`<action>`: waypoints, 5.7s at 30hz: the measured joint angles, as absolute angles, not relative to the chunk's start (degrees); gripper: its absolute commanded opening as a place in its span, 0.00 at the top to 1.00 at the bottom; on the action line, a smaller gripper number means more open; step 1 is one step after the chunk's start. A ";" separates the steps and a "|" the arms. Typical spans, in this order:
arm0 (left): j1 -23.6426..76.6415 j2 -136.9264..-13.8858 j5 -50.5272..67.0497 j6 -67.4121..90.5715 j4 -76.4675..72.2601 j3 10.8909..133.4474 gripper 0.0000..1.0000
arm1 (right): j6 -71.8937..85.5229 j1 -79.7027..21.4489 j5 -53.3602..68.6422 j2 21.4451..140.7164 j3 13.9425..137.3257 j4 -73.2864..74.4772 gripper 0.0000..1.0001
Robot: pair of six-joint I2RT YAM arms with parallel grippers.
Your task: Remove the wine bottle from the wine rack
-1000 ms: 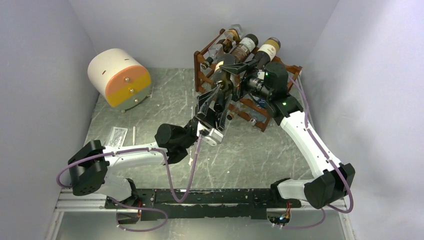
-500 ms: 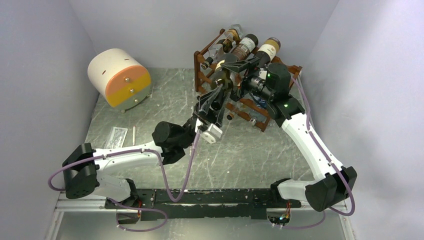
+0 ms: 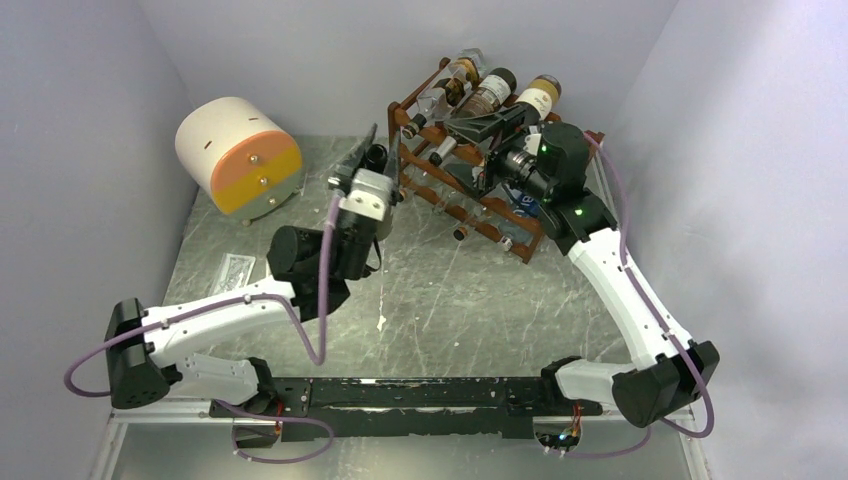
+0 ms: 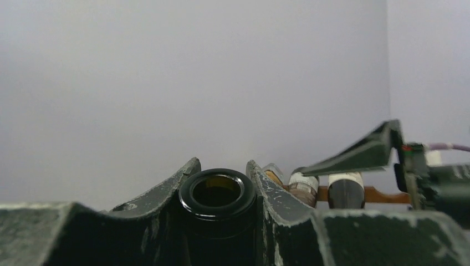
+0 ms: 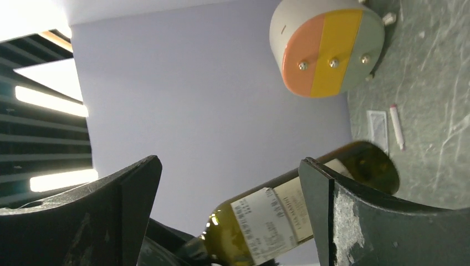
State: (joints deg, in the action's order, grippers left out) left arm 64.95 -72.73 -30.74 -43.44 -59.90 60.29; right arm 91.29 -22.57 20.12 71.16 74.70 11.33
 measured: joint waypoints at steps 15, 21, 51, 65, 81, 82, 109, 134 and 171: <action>39.46 -61.32 -35.40 -6.72 -5.54 71.05 0.93 | 52.45 -22.06 14.50 66.13 81.52 20.97 0.00; 27.75 -66.35 -25.28 1.26 6.20 69.93 0.93 | 36.42 -22.02 11.77 61.21 81.54 24.73 0.00; 8.27 -90.06 -7.62 4.62 -14.94 66.50 0.75 | 22.70 -21.91 4.05 57.08 76.79 34.17 0.00; 8.29 -90.50 -5.08 4.12 -13.19 70.13 0.00 | 23.16 -21.91 4.47 56.97 76.38 34.87 0.00; 8.29 -60.86 0.99 5.76 -9.67 62.06 0.03 | 21.30 -21.91 1.63 55.94 76.38 39.27 0.00; 8.29 -58.81 2.11 5.76 -10.41 60.36 0.04 | 21.37 -21.91 1.21 56.29 76.38 39.31 0.00; 15.27 -56.88 18.02 4.93 -21.19 47.03 0.09 | 38.85 -4.10 4.91 90.00 90.35 26.35 0.00; 15.33 -58.46 18.26 4.95 -21.52 47.03 0.10 | 53.45 -4.10 8.60 96.31 80.90 6.17 0.19; 21.96 -59.92 16.69 1.17 -21.19 46.04 0.09 | 68.79 0.38 16.27 89.10 63.88 -19.33 1.00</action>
